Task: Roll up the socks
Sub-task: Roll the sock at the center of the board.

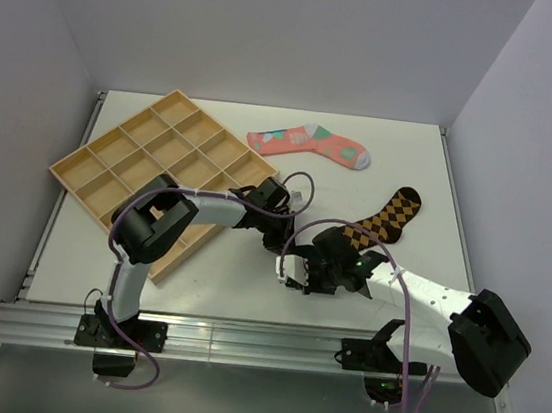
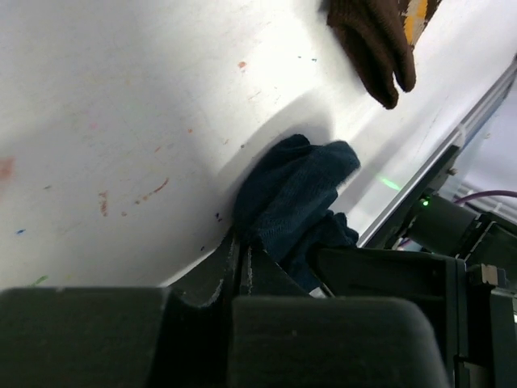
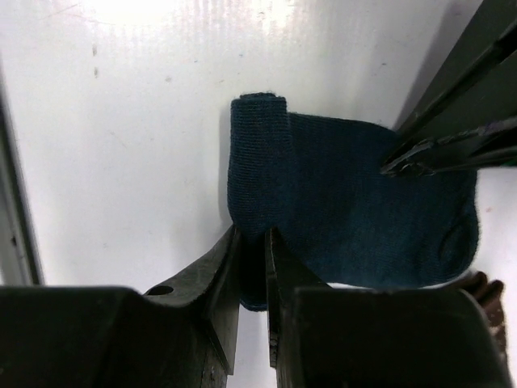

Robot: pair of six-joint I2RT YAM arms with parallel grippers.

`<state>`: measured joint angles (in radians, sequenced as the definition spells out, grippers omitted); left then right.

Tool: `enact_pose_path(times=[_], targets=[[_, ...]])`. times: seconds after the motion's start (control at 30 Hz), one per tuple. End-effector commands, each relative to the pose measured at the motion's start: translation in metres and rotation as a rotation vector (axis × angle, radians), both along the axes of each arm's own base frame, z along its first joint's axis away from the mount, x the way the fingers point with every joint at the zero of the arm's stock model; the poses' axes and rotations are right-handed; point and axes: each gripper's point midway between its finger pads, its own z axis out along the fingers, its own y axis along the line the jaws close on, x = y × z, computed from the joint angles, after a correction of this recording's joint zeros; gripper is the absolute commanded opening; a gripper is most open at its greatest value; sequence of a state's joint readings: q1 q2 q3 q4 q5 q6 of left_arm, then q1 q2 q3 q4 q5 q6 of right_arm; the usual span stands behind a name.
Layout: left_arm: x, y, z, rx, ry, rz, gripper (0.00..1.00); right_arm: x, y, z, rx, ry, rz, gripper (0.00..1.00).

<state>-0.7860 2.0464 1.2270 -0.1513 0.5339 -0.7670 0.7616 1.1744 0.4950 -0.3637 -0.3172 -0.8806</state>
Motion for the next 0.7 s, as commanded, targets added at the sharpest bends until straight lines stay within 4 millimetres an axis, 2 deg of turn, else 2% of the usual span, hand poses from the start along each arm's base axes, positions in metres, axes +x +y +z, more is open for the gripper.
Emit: enact_pose_path(times=[0.0,0.17,0.2,0.23,0.3,0.37,0.4,0.43,0.6,0.67], targets=[[0.013,0.025,-0.015,0.047,-0.015,0.091,0.0,-0.018,-0.006,-0.002,-0.033,0.127,0.022,0.18],[0.02,0.034,-0.017,0.046,-0.045,0.151,0.0,-0.025,-0.006,0.009,-0.037,0.295,0.038,0.18],[0.022,0.036,-0.015,0.046,-0.06,0.168,0.0,-0.018,-0.003,0.012,-0.037,0.311,0.046,0.18],[0.019,0.039,-0.018,0.048,-0.062,0.175,0.0,-0.022,-0.01,0.012,-0.06,0.365,0.039,0.18],[0.018,0.038,-0.015,0.024,-0.07,0.172,0.0,-0.007,-0.011,0.019,-0.052,0.387,0.021,0.18],[0.017,0.038,-0.018,0.016,-0.071,0.171,0.0,-0.011,-0.017,0.013,-0.086,0.479,0.012,0.18],[0.015,0.04,-0.021,0.016,-0.065,0.175,0.0,-0.004,-0.013,0.016,-0.074,0.49,0.01,0.18],[0.015,0.039,-0.021,0.011,-0.065,0.178,0.0,-0.008,-0.015,0.011,-0.094,0.544,0.006,0.18],[0.017,0.037,-0.018,-0.013,-0.105,0.189,0.01,0.001,-0.008,0.002,-0.112,0.628,-0.004,0.18],[0.013,0.039,-0.019,-0.008,-0.109,0.198,0.03,-0.002,-0.007,-0.003,-0.121,0.699,-0.014,0.18]])
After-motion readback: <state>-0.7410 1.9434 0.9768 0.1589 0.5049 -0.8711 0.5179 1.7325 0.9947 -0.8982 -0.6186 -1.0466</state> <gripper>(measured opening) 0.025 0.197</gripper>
